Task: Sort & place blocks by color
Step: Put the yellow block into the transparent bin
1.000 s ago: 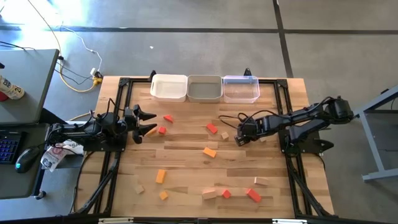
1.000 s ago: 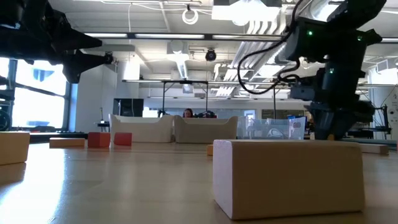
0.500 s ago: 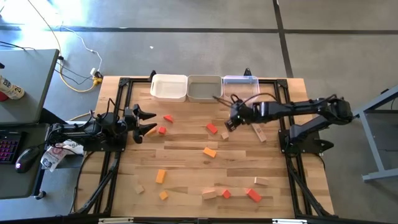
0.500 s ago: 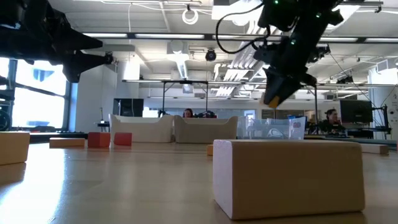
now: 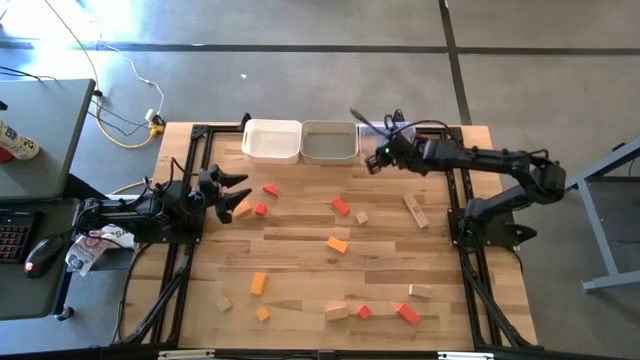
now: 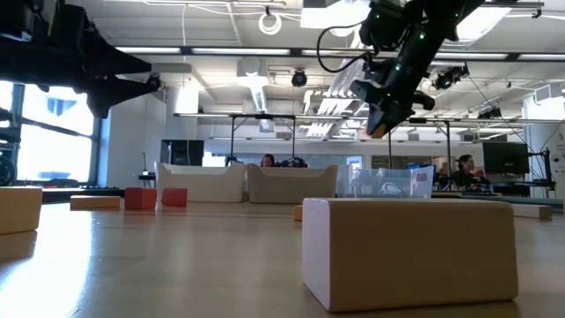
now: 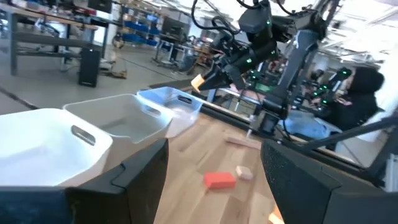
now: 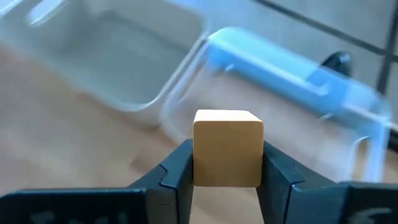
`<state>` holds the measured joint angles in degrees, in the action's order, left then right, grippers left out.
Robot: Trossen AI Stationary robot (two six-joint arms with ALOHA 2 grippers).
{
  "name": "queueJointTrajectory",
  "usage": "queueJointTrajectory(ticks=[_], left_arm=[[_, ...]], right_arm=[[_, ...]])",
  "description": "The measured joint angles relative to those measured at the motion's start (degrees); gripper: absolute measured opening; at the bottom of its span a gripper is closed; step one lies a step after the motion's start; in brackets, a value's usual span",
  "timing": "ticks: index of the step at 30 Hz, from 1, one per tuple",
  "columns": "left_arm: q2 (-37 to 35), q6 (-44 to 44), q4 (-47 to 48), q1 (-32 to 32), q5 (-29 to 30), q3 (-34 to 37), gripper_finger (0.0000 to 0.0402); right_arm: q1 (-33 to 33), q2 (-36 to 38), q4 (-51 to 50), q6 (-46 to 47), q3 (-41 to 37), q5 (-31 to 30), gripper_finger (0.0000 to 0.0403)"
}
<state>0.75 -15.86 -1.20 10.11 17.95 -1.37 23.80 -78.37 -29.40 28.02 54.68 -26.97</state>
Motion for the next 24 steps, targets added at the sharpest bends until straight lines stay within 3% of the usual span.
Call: queueJointTrajectory(ticks=[6, 14, 20, 24], left_arm=[[1.82, 0.15, 1.89, 0.00, 3.08, -2.75, 0.0246], [11.15, 1.08, 9.26, 0.00, 8.24, -10.55, 0.0246], [21.23, -6.71, 16.48, 0.00, 10.02, -16.33, 0.0246], [28.01, -17.62, 22.19, 0.00, 10.04, -20.67, 0.0246]], right_arm=[[7.02, 0.00, 1.62, -2.19, -0.36, -0.15, 0.0110], [14.24, 0.00, 5.59, -2.83, -4.99, 6.54, 0.0110], [16.63, -0.02, 6.96, -2.83, -5.05, 11.01, 0.0110], [16.74, -0.55, 8.44, -2.83, -5.05, 11.34, 0.0110]])
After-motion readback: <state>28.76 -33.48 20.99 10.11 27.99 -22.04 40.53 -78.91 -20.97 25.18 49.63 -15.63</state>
